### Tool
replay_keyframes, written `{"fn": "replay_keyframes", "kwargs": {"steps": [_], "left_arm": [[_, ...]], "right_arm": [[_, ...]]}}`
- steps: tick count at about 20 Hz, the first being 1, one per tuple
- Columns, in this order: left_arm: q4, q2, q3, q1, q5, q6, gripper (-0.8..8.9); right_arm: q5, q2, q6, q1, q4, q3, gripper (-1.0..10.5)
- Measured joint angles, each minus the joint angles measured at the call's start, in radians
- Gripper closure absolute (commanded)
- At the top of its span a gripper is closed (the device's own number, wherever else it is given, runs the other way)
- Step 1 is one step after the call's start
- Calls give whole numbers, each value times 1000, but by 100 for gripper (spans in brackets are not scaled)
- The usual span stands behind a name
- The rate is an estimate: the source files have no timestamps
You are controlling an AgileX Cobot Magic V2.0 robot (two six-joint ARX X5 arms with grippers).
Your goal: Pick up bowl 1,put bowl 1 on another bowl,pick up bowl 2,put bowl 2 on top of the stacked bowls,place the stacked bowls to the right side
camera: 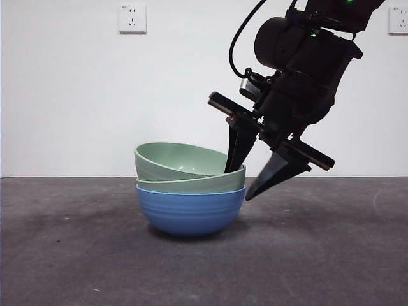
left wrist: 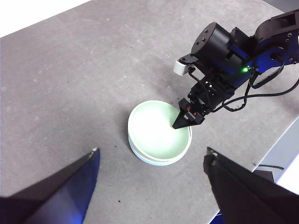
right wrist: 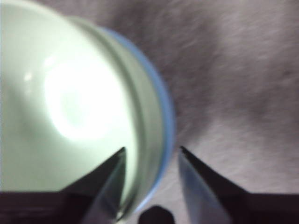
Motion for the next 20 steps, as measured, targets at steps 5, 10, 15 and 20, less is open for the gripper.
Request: {"fn": "replay_keyframes", "kwargs": {"steps": [5,10,15,20], "left_arm": [[0,0,0,0,0,-3,436],[9,0,0,0,0,-3,436],[13,0,0,0,0,-3,436],[14,0,0,0,0,-3,436]], "right_arm": [[-4,23,3,-2,12,2,960],[-5,23,3,-1,17,4,959],[-1,-53,-1,-10,1,3,959],[0,-196,-5,-124,5,3,959]]}}
